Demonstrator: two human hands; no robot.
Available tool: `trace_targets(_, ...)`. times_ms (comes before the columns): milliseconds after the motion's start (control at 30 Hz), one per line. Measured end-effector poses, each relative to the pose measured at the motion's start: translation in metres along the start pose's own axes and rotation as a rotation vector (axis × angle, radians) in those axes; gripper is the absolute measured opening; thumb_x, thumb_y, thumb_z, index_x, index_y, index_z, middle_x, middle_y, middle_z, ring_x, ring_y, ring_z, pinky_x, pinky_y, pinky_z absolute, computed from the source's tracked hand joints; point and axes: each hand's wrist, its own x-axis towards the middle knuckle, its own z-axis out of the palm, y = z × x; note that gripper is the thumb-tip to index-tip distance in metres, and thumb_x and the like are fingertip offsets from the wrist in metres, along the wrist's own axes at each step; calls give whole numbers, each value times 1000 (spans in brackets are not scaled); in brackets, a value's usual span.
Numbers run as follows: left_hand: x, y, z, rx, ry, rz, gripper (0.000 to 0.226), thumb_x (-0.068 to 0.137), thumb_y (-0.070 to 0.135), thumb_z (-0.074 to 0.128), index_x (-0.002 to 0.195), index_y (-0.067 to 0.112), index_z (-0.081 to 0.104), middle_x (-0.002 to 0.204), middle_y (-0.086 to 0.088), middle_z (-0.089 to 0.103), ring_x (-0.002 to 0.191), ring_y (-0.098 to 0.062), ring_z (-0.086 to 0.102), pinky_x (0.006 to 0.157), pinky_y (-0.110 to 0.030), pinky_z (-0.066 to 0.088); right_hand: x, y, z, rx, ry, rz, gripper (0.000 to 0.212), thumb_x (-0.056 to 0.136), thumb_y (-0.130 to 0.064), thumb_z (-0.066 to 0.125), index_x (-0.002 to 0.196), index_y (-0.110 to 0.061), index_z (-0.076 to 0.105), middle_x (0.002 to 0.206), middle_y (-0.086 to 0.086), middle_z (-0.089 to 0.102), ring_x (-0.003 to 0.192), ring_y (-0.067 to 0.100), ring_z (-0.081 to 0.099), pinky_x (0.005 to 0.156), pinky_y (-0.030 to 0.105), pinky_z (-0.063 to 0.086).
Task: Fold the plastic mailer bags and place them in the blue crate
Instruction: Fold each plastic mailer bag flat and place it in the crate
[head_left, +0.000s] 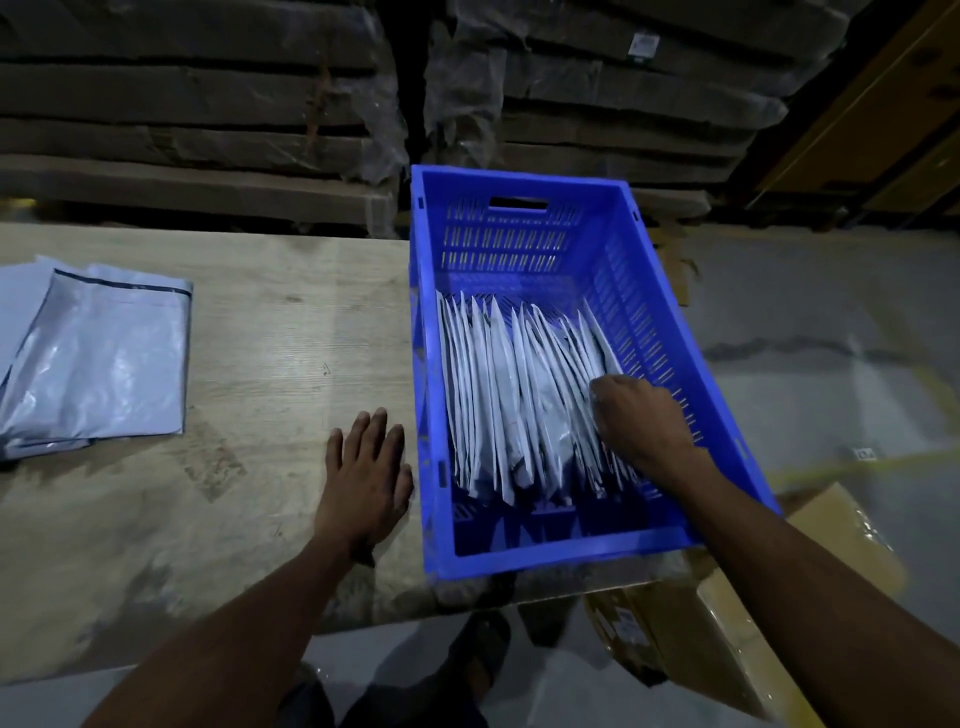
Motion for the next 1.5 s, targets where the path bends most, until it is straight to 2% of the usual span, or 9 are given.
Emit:
trace_targets(100, -4, -7, 0, -103, 99, 16, 52, 102, 32, 39, 139, 1, 56, 153, -22, 47, 144, -42, 40, 119, -60, 29, -2, -27, -20, 27, 217, -96, 7, 84, -7, 59, 83, -12, 54, 84, 10, 63, 66, 39, 62, 51, 40, 46)
trace_targets(333, -63, -83, -25, 9, 154, -56, 49, 97, 29, 41, 134, 3, 61, 153, -21, 47, 141, -41, 45, 114, -56, 37, 38, -148, -77, 323, 532, -431, 15, 90, -14, 60, 101, -10, 69, 99, 10, 71, 82, 38, 67, 58, 42, 53)
trace_targets(700, -131, -186, -75, 90, 193, -416, 52, 96, 36, 41, 132, 3, 58, 154, -28, 41, 137, -46, 45, 109, -59, 33, 73, -345, -41, 284, 128, -841, 28, 99, -21, 49, 120, -18, 66, 120, 5, 68, 105, 33, 62, 74, 44, 54)
trace_targets(833, -132, -193, -74, 138, 151, -479, 58, 96, 40, 47, 141, 4, 53, 160, -26, 33, 142, -46, 38, 114, -60, 29, 81, -387, -5, 249, 22, -954, 31, 87, -8, 51, 112, -10, 69, 102, 13, 68, 95, 40, 63, 70, 46, 53)
trace_targets(900, -131, -192, -72, 152, 141, -493, 61, 96, 42, 49, 145, 5, 51, 162, -25, 31, 144, -46, 35, 115, -61, 27, 93, -403, 14, 219, 40, -1003, 37, 77, -2, 59, 113, -7, 69, 112, 18, 69, 105, 43, 63, 78, 50, 55)
trace_targets(1033, -130, -194, -69, 172, 120, -514, 66, 95, 46, 48, 149, 8, 48, 165, -23, 28, 150, -46, 28, 118, -63, 23, 123, -436, 32, 139, 21, -994, 70, 85, 0, 60, 150, -18, 45, 164, 17, 24, 151, 37, 23, 112, 53, 30)
trace_targets(1200, -128, -197, -66, 165, 114, -532, 72, 95, 49, 48, 155, 10, 42, 166, -19, 29, 153, -43, 25, 119, -62, 22, 166, -469, 40, -28, 39, -978, 77, 100, -6, 47, 162, -29, 7, 169, 11, -3, 155, 32, -5, 119, 58, 13)
trace_targets(1400, -129, -198, -65, 160, 142, -521, 77, 95, 50, 46, 158, 9, 32, 166, -19, 28, 155, -42, 22, 119, -64, 24, 165, -457, 49, -135, -103, -915, 81, 98, -15, 50, 161, -31, 2, 168, 9, 4, 154, 33, -8, 120, 62, 0)
trace_targets(1500, -130, -198, -64, 118, 169, -513, 80, 96, 54, 45, 159, 8, 29, 166, -22, 28, 155, -41, 21, 119, -64, 22, 141, -435, 54, -86, -63, -905, 71, 94, -22, 51, 159, -28, 22, 163, 14, 25, 154, 37, 7, 120, 63, 0)
